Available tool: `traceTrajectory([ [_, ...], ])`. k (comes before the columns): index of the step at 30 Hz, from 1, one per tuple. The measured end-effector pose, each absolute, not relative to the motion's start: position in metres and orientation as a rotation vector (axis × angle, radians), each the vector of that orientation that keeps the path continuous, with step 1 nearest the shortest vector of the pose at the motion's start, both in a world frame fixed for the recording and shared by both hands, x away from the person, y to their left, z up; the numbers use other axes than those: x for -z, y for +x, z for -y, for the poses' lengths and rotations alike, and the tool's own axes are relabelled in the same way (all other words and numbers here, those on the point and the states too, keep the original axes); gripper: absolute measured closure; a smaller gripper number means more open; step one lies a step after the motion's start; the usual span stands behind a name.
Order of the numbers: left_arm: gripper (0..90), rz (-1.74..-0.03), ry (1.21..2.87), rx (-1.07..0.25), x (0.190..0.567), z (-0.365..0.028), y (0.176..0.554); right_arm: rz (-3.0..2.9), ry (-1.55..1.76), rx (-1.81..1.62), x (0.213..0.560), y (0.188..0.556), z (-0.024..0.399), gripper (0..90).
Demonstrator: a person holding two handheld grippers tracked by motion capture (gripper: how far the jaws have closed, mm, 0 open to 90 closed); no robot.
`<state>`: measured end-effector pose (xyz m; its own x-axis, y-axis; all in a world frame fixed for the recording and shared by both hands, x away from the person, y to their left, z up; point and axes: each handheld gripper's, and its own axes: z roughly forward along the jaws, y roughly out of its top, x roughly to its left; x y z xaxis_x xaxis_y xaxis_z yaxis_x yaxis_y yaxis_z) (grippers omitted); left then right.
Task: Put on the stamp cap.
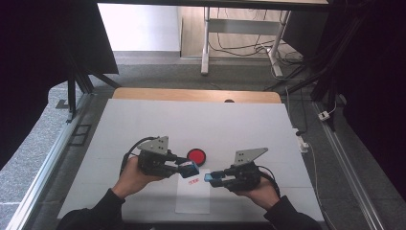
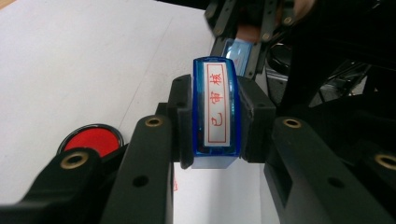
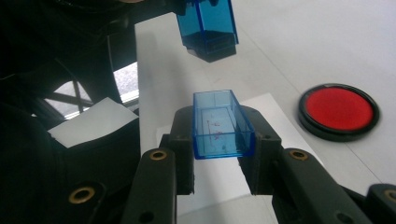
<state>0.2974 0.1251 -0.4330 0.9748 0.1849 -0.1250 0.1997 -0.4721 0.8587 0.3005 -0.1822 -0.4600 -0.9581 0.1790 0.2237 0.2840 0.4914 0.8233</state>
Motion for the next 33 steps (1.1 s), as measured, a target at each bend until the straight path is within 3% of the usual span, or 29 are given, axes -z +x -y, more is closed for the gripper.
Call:
traceTrajectory([
  [33,70.2,-0.167,2.045,0.055,0.428,-0.122,0.293,2.573,-0.133,1.488,0.467,0.311,0.133,68.9],
])
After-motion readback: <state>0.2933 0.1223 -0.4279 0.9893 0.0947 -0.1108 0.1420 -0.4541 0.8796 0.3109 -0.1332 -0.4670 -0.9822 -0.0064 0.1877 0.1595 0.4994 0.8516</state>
